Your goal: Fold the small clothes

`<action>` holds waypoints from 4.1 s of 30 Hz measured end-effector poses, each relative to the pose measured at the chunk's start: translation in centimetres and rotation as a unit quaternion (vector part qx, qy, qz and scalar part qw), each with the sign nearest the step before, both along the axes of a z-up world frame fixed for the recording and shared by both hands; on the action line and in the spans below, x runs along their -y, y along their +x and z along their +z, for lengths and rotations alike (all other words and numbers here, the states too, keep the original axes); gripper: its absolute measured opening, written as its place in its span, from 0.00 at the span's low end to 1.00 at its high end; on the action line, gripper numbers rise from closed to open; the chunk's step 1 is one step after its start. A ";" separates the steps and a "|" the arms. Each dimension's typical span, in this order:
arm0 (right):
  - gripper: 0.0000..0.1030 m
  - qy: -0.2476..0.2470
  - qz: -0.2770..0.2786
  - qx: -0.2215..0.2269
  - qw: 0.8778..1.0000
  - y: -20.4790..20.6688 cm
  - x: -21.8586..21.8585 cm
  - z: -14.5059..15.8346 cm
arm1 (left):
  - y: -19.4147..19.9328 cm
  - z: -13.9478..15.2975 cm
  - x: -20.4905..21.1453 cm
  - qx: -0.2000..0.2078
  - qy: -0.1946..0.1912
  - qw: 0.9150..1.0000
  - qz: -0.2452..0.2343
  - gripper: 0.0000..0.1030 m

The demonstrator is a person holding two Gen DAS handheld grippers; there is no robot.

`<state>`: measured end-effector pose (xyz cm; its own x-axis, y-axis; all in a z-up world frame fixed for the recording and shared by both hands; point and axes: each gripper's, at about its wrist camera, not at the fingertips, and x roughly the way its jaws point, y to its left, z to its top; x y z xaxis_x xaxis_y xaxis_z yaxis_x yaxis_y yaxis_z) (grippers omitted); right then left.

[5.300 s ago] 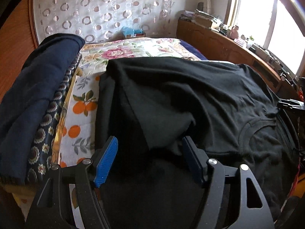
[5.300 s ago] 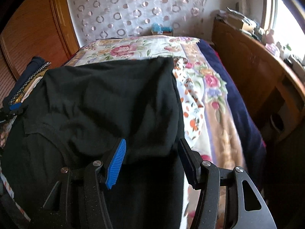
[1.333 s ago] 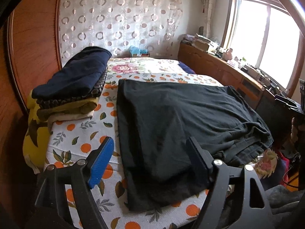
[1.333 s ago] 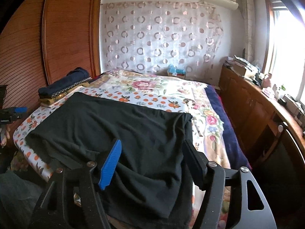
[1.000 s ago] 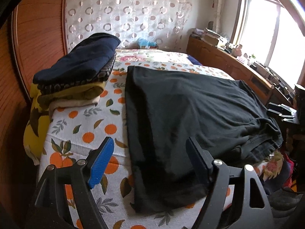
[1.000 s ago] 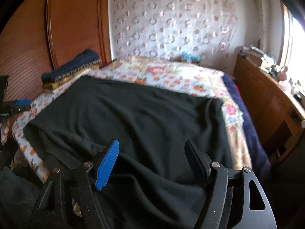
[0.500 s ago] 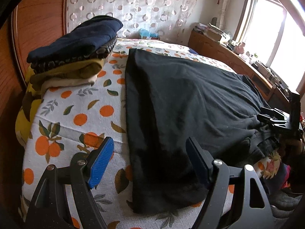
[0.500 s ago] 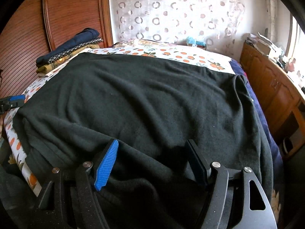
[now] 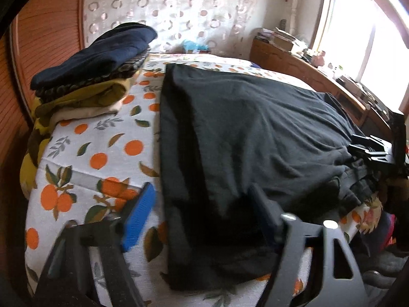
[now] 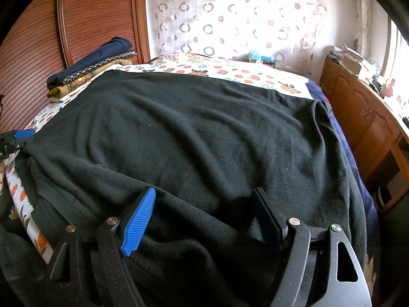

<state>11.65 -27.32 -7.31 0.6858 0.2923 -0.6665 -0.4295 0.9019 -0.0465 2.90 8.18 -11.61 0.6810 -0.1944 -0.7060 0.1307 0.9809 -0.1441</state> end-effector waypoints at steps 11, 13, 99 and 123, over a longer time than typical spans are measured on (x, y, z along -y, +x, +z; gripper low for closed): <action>0.76 0.001 0.002 -0.001 1.000 0.1 0.2 0.1 | 0.1 3.1 1.6 0.024 -0.051 0.997 -0.051 0.09; 0.76 0.000 0.002 -0.001 1.000 0.1 0.1 0.1 | -0.1 4.4 2.4 0.043 -0.050 0.996 -0.058 0.08; 0.49 0.027 -0.014 0.003 1.000 -0.5 4.1 3.2 | 4.7 6.3 9.3 0.067 -0.017 0.992 -0.104 0.70; 0.08 0.038 -0.003 0.086 0.996 -6.6 6.1 10.1 | 3.9 6.6 10.1 0.075 -0.023 0.991 -0.110 0.70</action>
<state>5.03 -33.43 2.77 0.7895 0.3331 -0.5155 -0.4156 0.9082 -0.0495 6.84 -1.89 -5.04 0.7158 -0.3793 -0.5864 0.3640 0.9192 -0.1502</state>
